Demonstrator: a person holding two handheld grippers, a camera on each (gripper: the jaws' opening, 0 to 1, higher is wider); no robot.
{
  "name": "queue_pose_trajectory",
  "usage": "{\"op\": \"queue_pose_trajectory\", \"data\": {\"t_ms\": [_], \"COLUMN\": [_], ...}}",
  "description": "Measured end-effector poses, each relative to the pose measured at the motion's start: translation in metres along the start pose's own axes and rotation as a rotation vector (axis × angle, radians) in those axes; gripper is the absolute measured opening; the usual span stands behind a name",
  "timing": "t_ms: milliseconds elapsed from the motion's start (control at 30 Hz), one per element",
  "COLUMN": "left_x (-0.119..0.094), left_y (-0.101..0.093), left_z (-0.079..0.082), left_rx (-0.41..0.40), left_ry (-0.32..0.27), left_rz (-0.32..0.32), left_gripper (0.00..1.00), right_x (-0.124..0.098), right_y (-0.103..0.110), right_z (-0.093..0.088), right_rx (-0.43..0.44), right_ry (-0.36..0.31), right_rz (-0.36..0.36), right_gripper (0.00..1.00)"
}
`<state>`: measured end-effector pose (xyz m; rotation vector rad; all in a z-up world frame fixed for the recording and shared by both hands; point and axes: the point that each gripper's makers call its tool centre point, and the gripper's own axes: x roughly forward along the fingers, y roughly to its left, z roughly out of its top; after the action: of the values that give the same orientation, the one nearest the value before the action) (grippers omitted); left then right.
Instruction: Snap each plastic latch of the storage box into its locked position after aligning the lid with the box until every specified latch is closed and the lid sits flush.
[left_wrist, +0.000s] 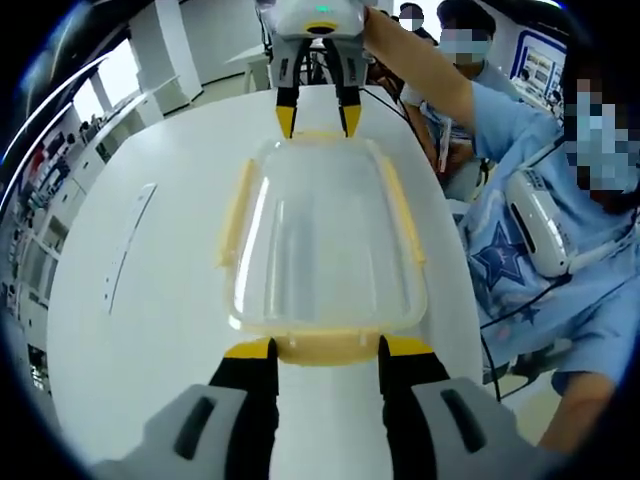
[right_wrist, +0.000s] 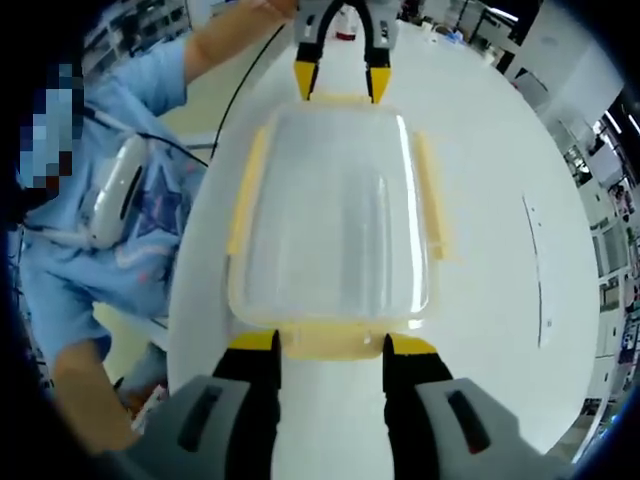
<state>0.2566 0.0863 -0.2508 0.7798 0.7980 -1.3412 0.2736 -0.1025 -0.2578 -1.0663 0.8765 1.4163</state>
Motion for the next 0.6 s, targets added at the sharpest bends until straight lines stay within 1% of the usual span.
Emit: {"op": "queue_pose_trajectory", "data": {"t_ms": [133,200,300,467,600], "left_x": [0.002,0.005,0.006,0.006,0.011], "left_y": [0.003,0.005,0.007,0.010,0.011], "left_z": [0.000,-0.001,-0.002,-0.001,-0.003], "left_rx": [0.008,0.019,0.019,0.019,0.025], "left_ry": [-0.006,0.001,0.010,0.005,0.022], "left_rz": [-0.010,-0.005,-0.013,-0.019,-0.020], "left_gripper": [0.39,0.39,0.39,0.39,0.39], "right_x": [0.002,0.003,0.004,0.006,0.010], "right_y": [0.002,0.002,0.003,0.002,0.001], "right_z": [-0.002,-0.002,-0.003,-0.005,-0.006], "right_rx": [0.003,0.008,0.013,0.021,0.024], "right_ry": [0.007,0.007,0.008,0.008,0.002], "right_rz": [0.004,0.003,0.007,0.004,0.000], "right_gripper": [0.39,0.39,0.39,0.39,0.39]}}
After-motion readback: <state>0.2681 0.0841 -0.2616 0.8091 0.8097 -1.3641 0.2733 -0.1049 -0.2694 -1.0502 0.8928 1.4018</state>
